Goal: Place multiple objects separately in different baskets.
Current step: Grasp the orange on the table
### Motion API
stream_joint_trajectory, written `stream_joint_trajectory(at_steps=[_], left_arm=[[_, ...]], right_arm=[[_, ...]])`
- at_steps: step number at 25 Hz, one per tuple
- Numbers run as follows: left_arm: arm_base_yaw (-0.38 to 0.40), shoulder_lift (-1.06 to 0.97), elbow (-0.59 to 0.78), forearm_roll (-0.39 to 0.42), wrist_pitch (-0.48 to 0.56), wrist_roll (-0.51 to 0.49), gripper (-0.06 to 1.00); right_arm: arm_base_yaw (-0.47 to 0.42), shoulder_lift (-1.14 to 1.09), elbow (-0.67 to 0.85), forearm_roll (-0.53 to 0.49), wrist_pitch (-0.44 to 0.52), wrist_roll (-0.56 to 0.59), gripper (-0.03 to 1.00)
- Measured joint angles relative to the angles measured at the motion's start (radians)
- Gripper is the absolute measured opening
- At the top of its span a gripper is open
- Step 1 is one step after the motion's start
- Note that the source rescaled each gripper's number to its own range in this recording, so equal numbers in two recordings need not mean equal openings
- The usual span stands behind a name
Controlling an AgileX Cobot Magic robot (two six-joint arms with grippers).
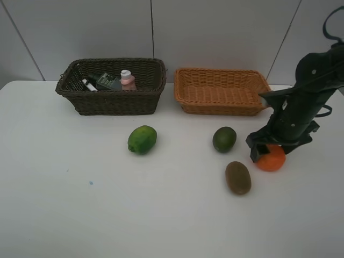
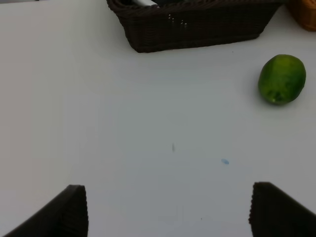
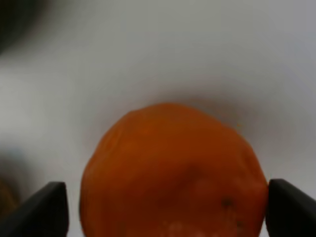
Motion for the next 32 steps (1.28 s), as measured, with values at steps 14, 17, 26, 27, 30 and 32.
stream_joint_trajectory(at_steps=[14,17,26,27,30,32], left_arm=[[0.0,0.0,0.0,0.0,-0.001,0.0,0.84],[0.0,0.0,0.0,0.0,-0.001,0.0,0.84],[0.0,0.0,0.0,0.0,-0.001,0.0,0.84],[0.0,0.0,0.0,0.0,-0.001,0.0,0.84],[0.0,0.0,0.0,0.0,-0.001,0.0,0.84],[0.0,0.0,0.0,0.0,-0.001,0.0,0.84]], right_arm=[[0.0,0.088,-0.004,-0.015,-0.025,-0.004,0.92],[0.001,0.089,-0.005,-0.013,-0.016,-0.004,0.7],[0.001,0.086,-0.011,-0.012,0.025,-0.001,0.7],[0.001,0.08,-0.011,-0.014,0.043,-0.001,0.7],[0.001,0.042,-0.055,-0.015,0.135,-0.001,0.7],[0.001,0.007,-0.12,-0.015,0.196,0.007,0.7]])
